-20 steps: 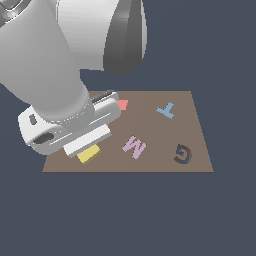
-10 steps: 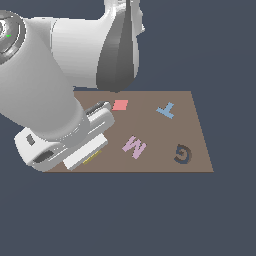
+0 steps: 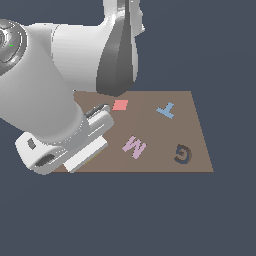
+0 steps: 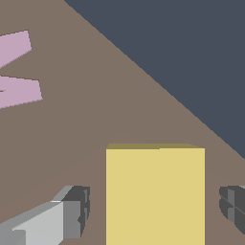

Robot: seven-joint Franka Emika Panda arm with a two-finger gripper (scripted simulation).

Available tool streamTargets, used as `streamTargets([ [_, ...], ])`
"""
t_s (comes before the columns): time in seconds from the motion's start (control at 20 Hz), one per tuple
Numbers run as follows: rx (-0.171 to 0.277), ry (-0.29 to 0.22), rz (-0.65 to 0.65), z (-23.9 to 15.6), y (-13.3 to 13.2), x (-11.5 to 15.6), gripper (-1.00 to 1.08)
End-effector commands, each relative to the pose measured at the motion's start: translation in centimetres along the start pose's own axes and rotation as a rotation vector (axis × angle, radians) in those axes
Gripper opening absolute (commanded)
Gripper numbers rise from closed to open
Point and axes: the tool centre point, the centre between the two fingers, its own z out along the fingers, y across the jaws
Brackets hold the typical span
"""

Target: Insert a designated object into the corresponding slot on a board.

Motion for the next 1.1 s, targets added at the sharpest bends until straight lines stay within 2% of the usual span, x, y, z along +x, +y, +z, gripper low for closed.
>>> streamTargets([
  [0.0, 0.001, -0.001, -0.001, 0.7, 0.0, 0.0, 1.00],
  [0.25, 0.001, -0.001, -0.003, 1.7, 0.0, 0.0, 1.00],
  [0.3, 0.001, -0.001, -0.003, 1.7, 0.0, 0.0, -1.00],
  [1.05, 0.001, -0.001, -0.003, 1.4, 0.0, 0.0, -1.00],
])
